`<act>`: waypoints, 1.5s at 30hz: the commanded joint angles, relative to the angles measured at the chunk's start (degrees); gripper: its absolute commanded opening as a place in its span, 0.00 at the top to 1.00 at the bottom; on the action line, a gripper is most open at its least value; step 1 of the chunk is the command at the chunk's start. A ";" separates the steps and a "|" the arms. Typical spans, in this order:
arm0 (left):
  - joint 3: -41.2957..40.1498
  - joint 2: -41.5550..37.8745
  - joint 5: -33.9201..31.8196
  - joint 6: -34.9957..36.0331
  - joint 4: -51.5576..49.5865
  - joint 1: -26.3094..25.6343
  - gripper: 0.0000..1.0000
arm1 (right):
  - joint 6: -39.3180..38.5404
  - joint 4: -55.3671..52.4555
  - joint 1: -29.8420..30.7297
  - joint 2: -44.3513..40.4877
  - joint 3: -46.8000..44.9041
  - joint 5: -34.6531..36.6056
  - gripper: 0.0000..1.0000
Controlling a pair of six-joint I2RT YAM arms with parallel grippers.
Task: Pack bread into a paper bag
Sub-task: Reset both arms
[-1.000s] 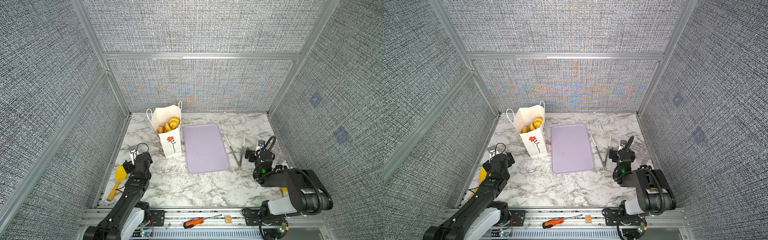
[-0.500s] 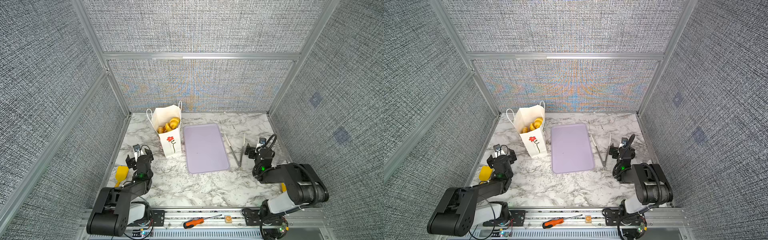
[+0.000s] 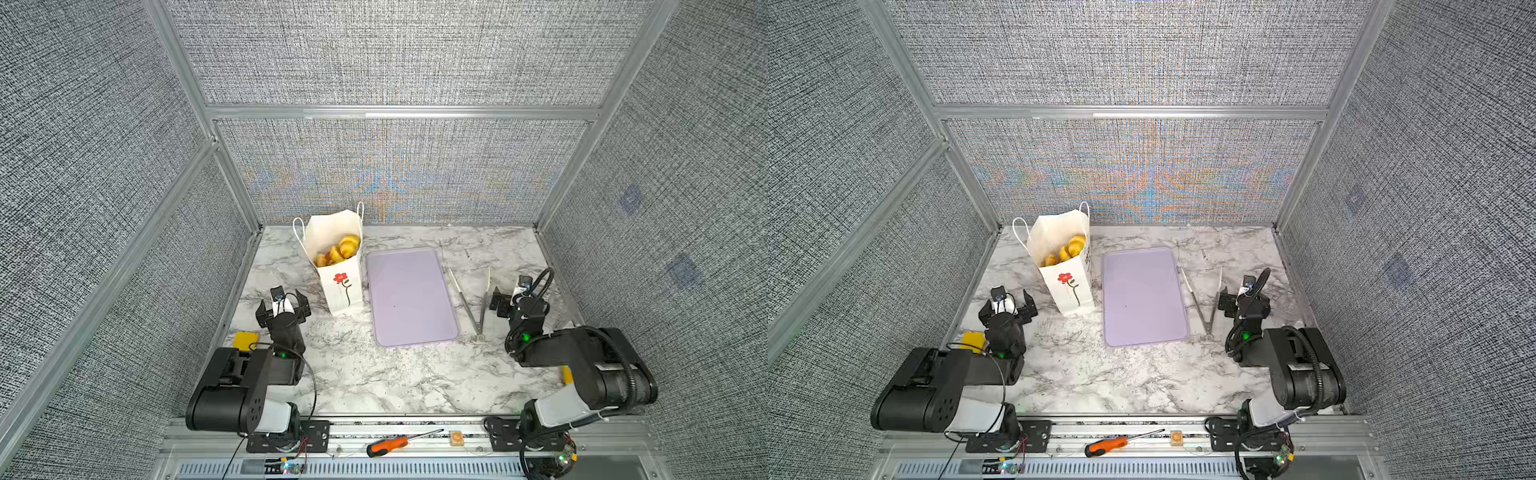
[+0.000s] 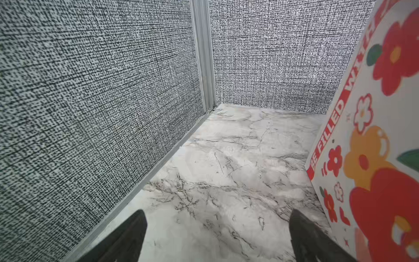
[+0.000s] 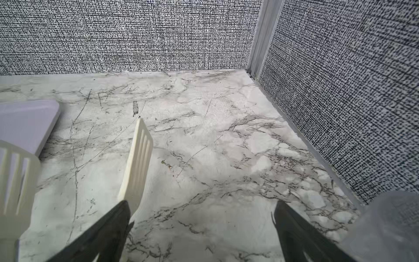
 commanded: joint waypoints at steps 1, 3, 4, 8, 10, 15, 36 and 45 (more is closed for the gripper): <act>0.78 0.52 2.84 0.53 3.92 -0.02 0.01 | 0.59 0.90 0.06 -0.02 0.15 0.22 0.01; 1.25 0.78 2.93 0.66 3.27 0.05 0.01 | 0.59 0.90 0.02 -0.02 0.22 0.20 0.01; 1.59 0.78 3.03 0.57 2.75 0.07 0.01 | 0.54 0.90 0.02 -0.06 0.13 0.22 0.01; 0.86 0.78 3.75 0.89 3.99 -0.06 0.01 | 0.58 0.93 0.06 0.06 0.18 0.22 0.01; 0.48 1.02 4.33 1.25 5.09 -0.03 0.01 | 0.51 0.89 0.02 0.03 0.17 0.22 0.00; -0.22 2.09 7.27 2.07 7.24 0.00 0.01 | 0.57 0.83 0.02 0.01 0.22 0.22 0.00; 0.32 5.52 9.28 1.92 8.84 0.93 0.01 | 0.59 0.21 0.02 0.11 0.61 0.11 0.01; 0.33 5.52 9.28 1.91 8.88 0.92 0.01 | 0.52 0.86 0.02 -0.06 0.21 0.20 0.00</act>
